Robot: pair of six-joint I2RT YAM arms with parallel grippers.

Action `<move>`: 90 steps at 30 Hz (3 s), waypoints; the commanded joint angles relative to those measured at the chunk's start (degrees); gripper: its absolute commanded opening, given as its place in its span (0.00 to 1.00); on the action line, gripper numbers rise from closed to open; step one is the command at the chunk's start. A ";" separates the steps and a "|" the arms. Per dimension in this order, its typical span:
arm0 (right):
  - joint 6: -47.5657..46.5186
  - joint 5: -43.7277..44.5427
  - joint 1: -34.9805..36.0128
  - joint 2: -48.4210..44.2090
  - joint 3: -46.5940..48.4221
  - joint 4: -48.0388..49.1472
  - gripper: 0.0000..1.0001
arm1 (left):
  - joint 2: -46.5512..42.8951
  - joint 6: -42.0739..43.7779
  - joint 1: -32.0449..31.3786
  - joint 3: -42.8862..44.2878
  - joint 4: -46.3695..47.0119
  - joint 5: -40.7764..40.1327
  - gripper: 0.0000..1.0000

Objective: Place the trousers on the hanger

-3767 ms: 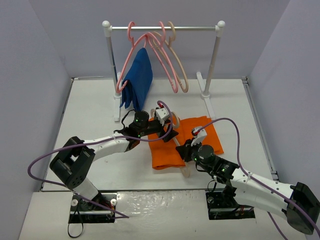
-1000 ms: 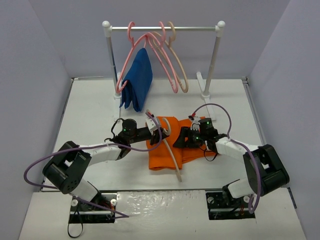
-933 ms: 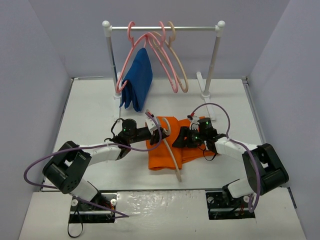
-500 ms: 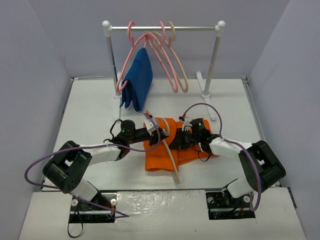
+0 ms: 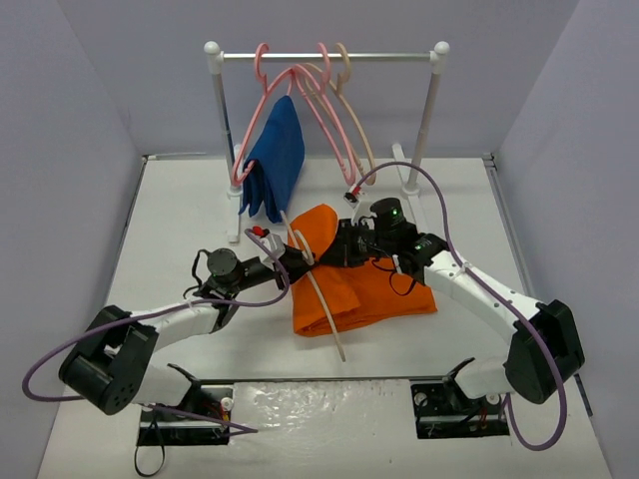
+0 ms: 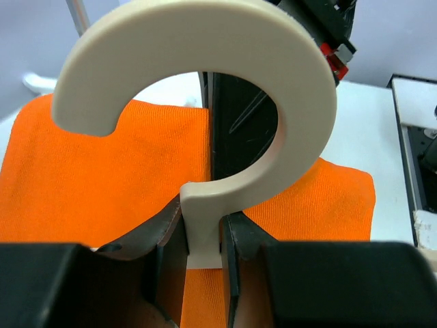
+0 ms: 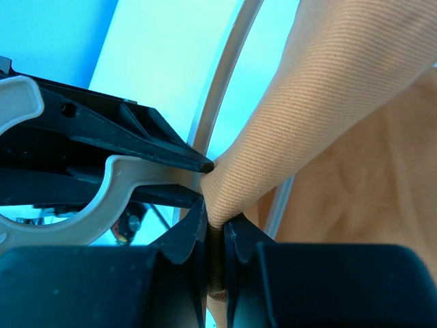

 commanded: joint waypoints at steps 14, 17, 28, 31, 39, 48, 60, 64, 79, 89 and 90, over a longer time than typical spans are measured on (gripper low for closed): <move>-0.94 4.52 3.15 -3.41 19.11 -10.85 0.00 | -9.19 -0.63 2.28 0.95 3.66 8.66 0.00; -1.85 5.60 2.84 -4.41 17.69 -11.94 0.00 | -9.06 -1.84 3.27 0.77 4.54 9.96 0.00; -2.95 2.83 -2.11 -4.79 18.31 -12.95 0.00 | -8.04 -0.73 3.68 -0.32 3.30 10.12 0.00; -3.46 2.50 -2.48 -4.32 19.96 -13.68 0.00 | -6.95 -0.74 3.82 -0.60 3.91 10.12 0.00; -3.96 1.78 -4.60 -4.52 22.97 -14.99 0.00 | -5.10 -2.07 4.36 0.17 6.08 10.82 0.00; -6.82 0.91 -10.79 -7.15 17.64 -16.53 0.00 | -6.57 -2.24 5.50 -1.04 6.22 10.06 0.00; -8.03 -3.76 -18.46 -10.81 15.23 -17.66 0.00 | -7.15 -1.37 5.75 -1.68 4.08 10.10 0.00; -7.87 -4.89 -18.58 -9.86 20.96 -19.10 0.00 | -10.01 -1.20 5.75 -0.35 1.33 9.99 0.00; -5.91 -8.23 -18.16 -8.28 29.46 -19.70 0.00 | -11.86 -1.19 5.75 3.78 -7.61 7.11 0.00; -10.09 -1.08 -19.12 -11.10 11.38 -17.44 0.00 | -19.40 0.00 6.80 -2.13 -10.69 -0.97 0.00; -10.47 -0.42 -19.35 -11.48 9.45 -16.73 0.00 | -20.63 0.66 7.03 -2.51 -12.47 -1.64 0.00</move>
